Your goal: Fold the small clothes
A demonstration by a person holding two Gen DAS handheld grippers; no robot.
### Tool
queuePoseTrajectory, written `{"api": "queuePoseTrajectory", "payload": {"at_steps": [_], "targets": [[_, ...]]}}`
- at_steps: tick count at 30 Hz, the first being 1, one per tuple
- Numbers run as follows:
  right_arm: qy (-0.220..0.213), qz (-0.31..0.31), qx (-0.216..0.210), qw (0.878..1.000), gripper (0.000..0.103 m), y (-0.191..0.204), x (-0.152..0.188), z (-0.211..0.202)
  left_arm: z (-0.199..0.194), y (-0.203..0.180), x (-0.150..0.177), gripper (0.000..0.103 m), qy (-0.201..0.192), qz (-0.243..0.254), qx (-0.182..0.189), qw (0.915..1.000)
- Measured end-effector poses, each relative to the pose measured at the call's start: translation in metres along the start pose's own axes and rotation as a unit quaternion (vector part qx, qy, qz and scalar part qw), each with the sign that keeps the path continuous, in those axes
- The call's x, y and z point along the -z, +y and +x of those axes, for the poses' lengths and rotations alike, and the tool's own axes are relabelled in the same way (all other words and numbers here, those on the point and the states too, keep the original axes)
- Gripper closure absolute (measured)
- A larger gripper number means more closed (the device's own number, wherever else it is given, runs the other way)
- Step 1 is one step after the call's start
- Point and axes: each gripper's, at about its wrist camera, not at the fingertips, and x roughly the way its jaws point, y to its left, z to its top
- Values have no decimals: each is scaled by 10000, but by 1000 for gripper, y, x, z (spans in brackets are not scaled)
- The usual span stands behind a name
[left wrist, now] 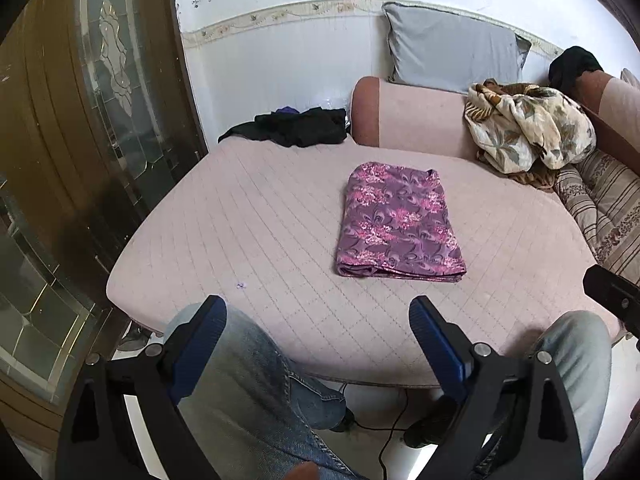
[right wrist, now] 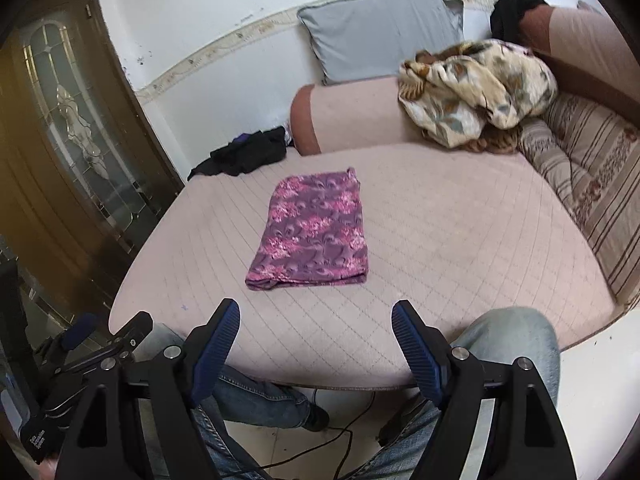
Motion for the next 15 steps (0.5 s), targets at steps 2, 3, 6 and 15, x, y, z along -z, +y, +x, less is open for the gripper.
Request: {"api": "queuePoseTrajectory", "payload": {"at_steps": [2,3,6,15], "targets": [[-66,-63,12,10000,20,4,-3,-6,-6,2,-2,11,-36,4,9,10000],[-78,-103,56,9999,20,7,-5,-8,-10,1,-2,11,-59,-9,10,10000],[-123,-222,137,9996,20,12,-11,-11,-19,4,-4,11,-167,-43,23,9998],[-229,-394,171,9988,19,21,-14,-24,-34,4,-8,10,-335,-44,62,9994]]}}
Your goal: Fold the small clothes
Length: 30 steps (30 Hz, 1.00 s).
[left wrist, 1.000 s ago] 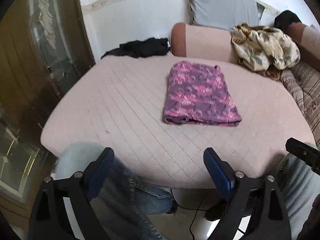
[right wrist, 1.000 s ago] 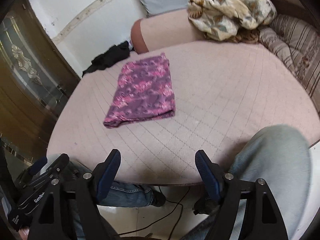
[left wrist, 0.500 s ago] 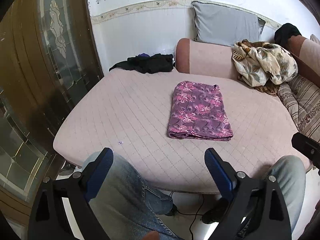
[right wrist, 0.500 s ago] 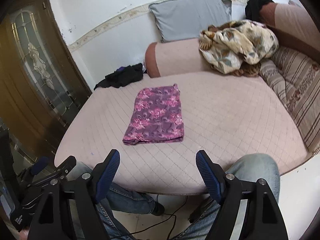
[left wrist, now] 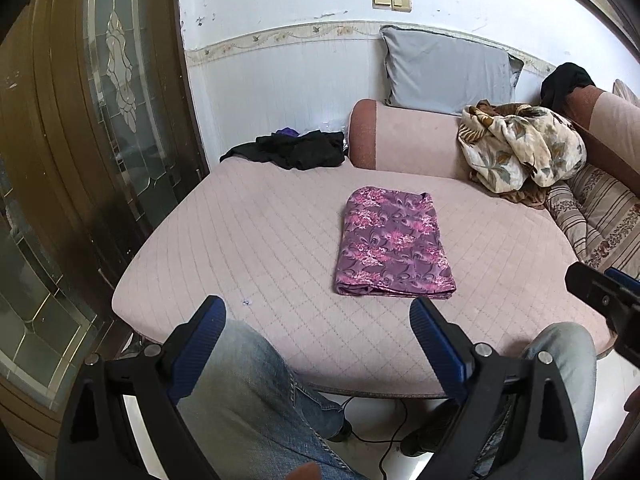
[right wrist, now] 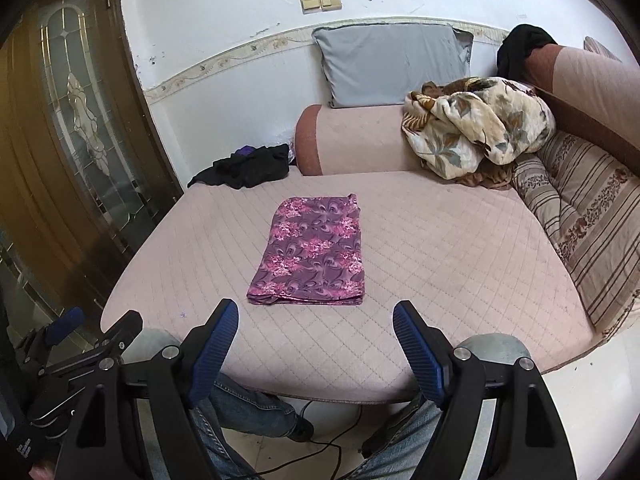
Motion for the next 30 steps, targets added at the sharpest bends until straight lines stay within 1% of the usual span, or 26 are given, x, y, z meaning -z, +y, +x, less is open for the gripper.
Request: {"api": "queuePoseTrajectory", "payload": {"at_steps": [20,30], "targets": [[-214,-5,61,9998,17,-4,-3,-22,-19,-5,-6,9,-187,67,137,9997],[-269,-30,80,9996,17,-4,-3,-26,-22,-9,-4,9,-198,61,113,9997]]}}
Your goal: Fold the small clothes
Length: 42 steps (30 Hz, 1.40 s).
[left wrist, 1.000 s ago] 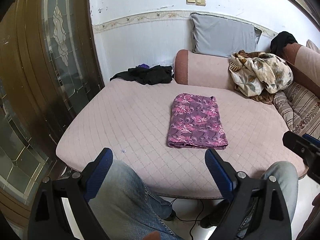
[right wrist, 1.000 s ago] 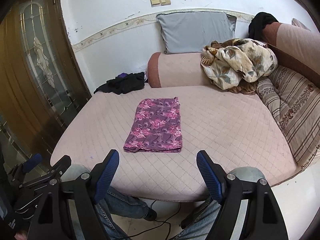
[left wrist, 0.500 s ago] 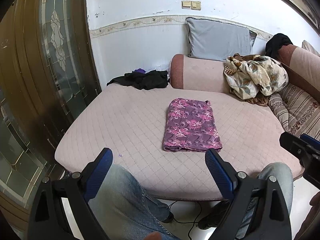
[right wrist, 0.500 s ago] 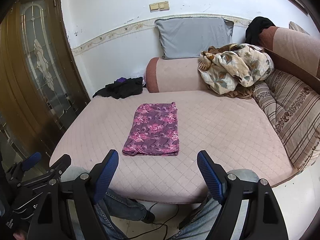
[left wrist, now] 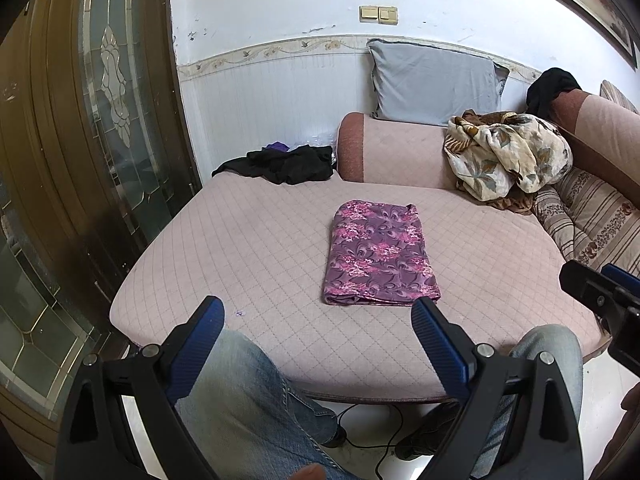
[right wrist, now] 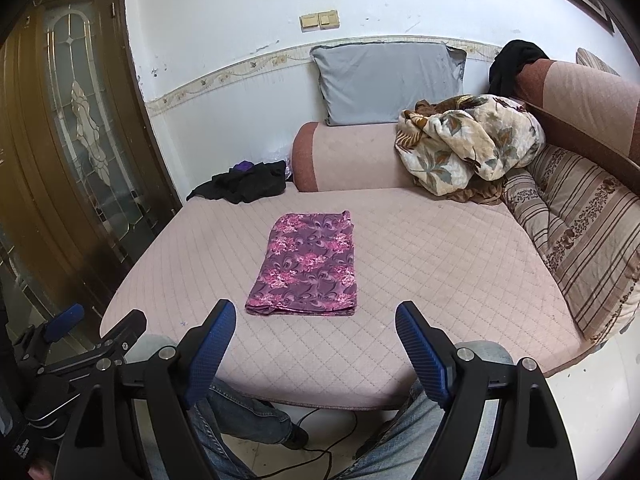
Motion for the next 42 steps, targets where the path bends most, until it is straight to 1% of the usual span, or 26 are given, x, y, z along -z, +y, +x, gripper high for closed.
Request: {"api": "queuePoseTrajectory", "payload": {"at_steps": [9,12,16,28,42], "targets": [[-6,18,16,10000,17,-1,1,-2,-2,-3,0,9,0,45,15,10000],[-25,39,48,10000,17,1,3,-3,0,1,-2,9,-5,127,76,9999],[-29,66,79,9999,17,1,4,-5,0,2,-2,9,-5,179,71,9998],[-11,95,116,9999,16,2,5,-6,4,5,-2,9,23,210,111,9997],[59,-20,94,9999,16,-4,3,6,9,7,-2,9,51,227,129,9996]]}}
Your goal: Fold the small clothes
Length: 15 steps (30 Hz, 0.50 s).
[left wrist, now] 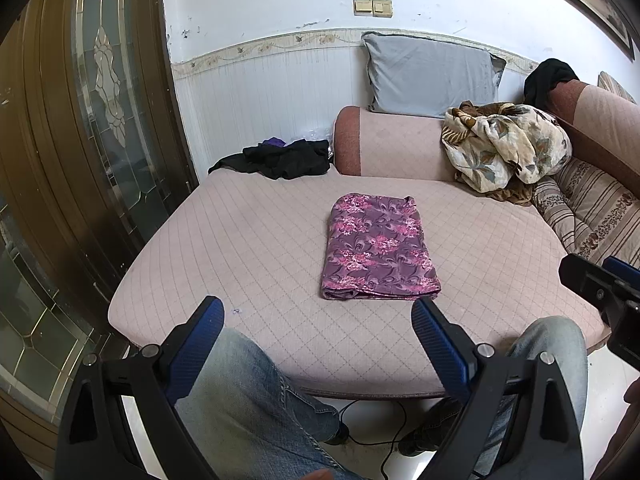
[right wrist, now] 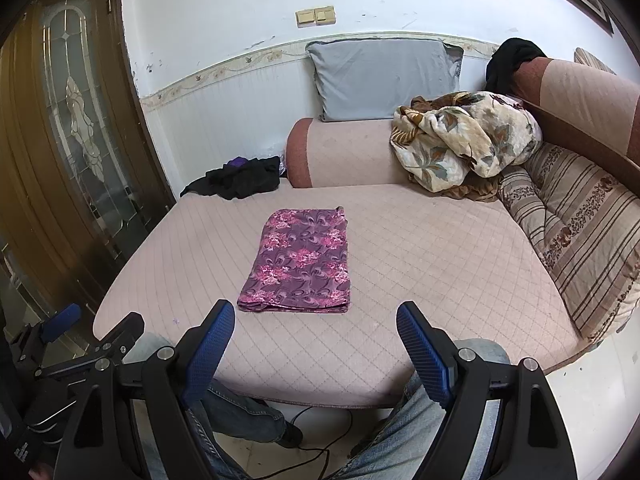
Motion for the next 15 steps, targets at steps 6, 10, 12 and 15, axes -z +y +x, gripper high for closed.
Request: {"api": "queuePoseTrajectory", "payload": {"at_steps": [6,10,12,15], "targets": [[17,19,27,10000,16,-1,-1,3,0,0,0,9,3,-2,-2,10000],[15,11,39,10000,16,-1,-1,5,0,0,0,9,9,-1,-1,10000],[11,18,50,10000,16,0,-1,4,2,0,1,9,20,-5,1,10000],[29,0,47,10000,16,-2,-2,5,3,1,1,9,24,-11,1,10000]]}}
